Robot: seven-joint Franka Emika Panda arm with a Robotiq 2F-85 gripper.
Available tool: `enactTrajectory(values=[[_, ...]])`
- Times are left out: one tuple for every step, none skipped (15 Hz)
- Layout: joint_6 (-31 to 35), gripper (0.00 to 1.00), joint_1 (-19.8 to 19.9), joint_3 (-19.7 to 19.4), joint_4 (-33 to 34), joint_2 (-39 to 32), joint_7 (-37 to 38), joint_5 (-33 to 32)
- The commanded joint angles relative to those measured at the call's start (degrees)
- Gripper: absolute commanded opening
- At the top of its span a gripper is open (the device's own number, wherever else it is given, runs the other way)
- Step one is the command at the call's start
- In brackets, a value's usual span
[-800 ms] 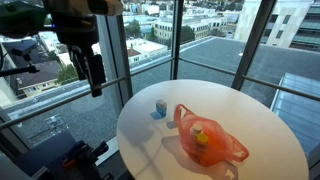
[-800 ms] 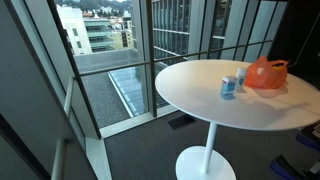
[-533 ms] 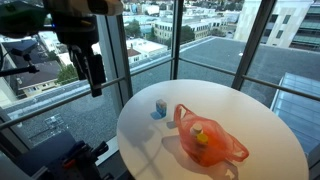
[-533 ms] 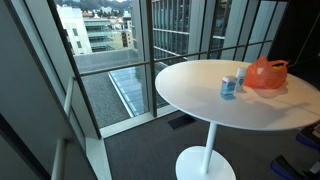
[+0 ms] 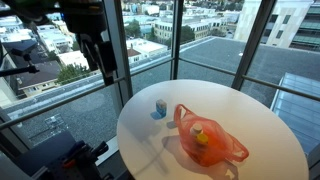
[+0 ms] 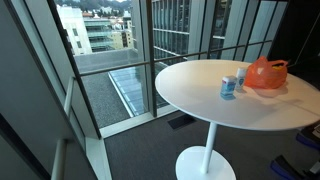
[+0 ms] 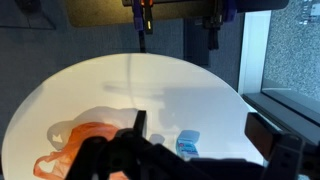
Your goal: Remove the brown bottle from the plastic and put it on the table
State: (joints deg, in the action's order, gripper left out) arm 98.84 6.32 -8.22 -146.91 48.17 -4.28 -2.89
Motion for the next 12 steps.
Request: enactTrajectory(values=[[2.7,1.00,0.5,0.4,5.8,-5.9,1.4,-0.6],[3.7,1.00,0.7,0.3,7.0,-7.2,1.6,-0.7],[4.9,1.00,0.9,0.1,8.3,-9.0,1.8,-0.8],[5.9,1.00,1.2,0.0,9.5,-10.5,2.1,-0.9],[7.2,1.00,1.7,-0.3,10.8,-12.5,2.3,-1.1],[8.2,1.00,2.2,-0.4,11.9,-14.1,2.5,-1.2],[9.3,1.00,2.9,-0.7,13.0,-15.9,2.8,-1.4],[10.5,1.00,3.8,-1.0,14.0,-17.8,3.2,-1.8],[11.4,1.00,4.3,-1.3,14.8,-19.4,3.4,-1.9],[12.3,1.00,4.9,-1.8,15.5,-21.1,3.4,-2.1],[13.3,1.00,5.4,-2.3,16.2,-22.7,3.1,-2.2],[14.2,1.00,5.8,-2.8,16.8,-24.3,2.8,-2.1]])
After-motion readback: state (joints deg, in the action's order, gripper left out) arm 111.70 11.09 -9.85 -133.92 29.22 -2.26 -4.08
